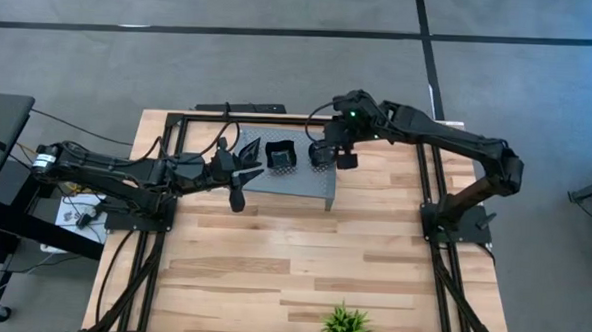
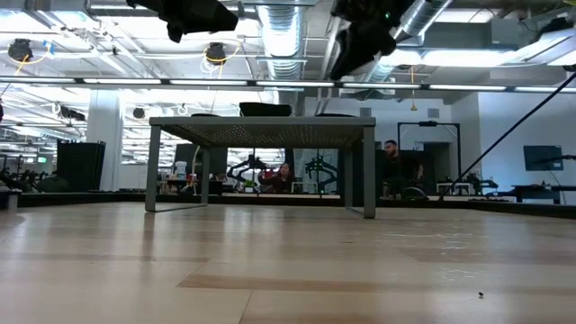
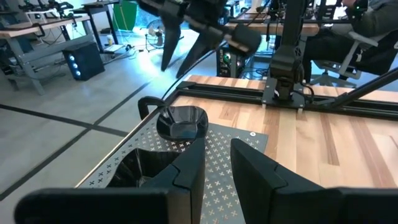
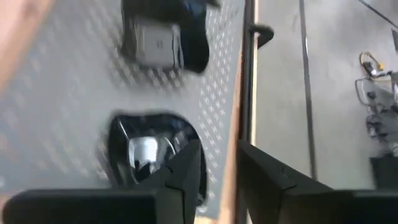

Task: Pick & Place Mini shaped plates
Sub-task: Return to Home Position

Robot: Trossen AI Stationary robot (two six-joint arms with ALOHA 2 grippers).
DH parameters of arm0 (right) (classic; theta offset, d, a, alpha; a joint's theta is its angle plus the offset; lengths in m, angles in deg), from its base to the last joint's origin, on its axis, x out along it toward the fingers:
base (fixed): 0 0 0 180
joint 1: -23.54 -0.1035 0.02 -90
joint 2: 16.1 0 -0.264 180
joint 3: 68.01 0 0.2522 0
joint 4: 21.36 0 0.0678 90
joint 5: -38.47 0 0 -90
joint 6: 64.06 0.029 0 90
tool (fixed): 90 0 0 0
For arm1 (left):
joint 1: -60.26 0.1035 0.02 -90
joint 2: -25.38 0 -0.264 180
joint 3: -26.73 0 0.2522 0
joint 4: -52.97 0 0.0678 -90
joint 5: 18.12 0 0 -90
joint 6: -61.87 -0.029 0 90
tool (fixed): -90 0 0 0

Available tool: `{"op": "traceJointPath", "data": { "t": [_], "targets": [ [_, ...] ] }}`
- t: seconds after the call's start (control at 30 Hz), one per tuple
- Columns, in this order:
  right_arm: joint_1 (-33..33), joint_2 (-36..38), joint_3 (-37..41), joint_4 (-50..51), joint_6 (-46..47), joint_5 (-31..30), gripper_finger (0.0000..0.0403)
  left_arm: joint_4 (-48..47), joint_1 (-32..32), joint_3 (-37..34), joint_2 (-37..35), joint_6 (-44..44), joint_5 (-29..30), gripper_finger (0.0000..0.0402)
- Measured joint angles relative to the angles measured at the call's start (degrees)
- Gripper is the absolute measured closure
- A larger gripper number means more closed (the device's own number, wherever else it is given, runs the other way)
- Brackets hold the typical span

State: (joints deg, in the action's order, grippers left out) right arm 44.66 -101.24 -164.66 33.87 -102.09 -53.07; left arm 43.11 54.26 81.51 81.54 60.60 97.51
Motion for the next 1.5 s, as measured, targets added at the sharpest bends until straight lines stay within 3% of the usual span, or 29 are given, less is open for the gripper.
{"op": "traceJointPath", "data": {
  "t": [0.13, 0.27, 0.4, 0.57, 0.67, 0.83, 0.97, 1.13, 1.5],
  "targets": [
    [-3.21, 1.87, -1.68, 2.13, 4.04, 0.03, 0.0301, 0.00, 0.00, 0.00, -0.55, -3.65, 0.00, 0.0323],
    [-4.71, 6.60, -2.35, 5.58, 7.46, 0.68, 0.0301, -2.19, -0.01, -0.02, -5.68, -6.97, 1.43, 0.0323],
    [-3.01, 14.95, 1.86, 7.02, 10.28, 8.77, 0.0301, -7.98, 0.00, -0.81, -15.29, -7.07, 1.77, 0.0323],
    [1.19, 27.22, 19.61, -8.28, 14.10, 25.36, 0.0305, -9.00, 0.00, -10.46, -30.73, -6.93, 0.70, 0.0323],
    [3.11, 34.45, 33.03, -22.29, 17.81, 25.25, 0.0310, -9.14, 0.00, -15.85, -40.93, -2.96, -1.32, 0.0323],
    [5.09, 44.09, 50.01, -37.00, 25.38, 20.91, 0.0317, -8.71, -0.03, -21.25, -56.24, -5.30, -11.80, 0.0323],
    [5.24, 50.66, 59.10, -44.31, 29.78, 20.96, 0.0317, -7.86, -0.08, -22.67, -53.32, -4.43, -17.52, 0.0323],
    [4.83, 57.62, 68.67, -52.17, 33.47, 20.50, 0.0316, -4.96, -0.03, -26.85, -49.49, -3.03, -18.41, 0.0323],
    [4.81, 70.66, 81.69, -57.27, 37.95, 16.50, 0.0316, 4.34, 0.00, -37.30, -53.89, -3.25, -18.45, 0.0323]
  ]
}}
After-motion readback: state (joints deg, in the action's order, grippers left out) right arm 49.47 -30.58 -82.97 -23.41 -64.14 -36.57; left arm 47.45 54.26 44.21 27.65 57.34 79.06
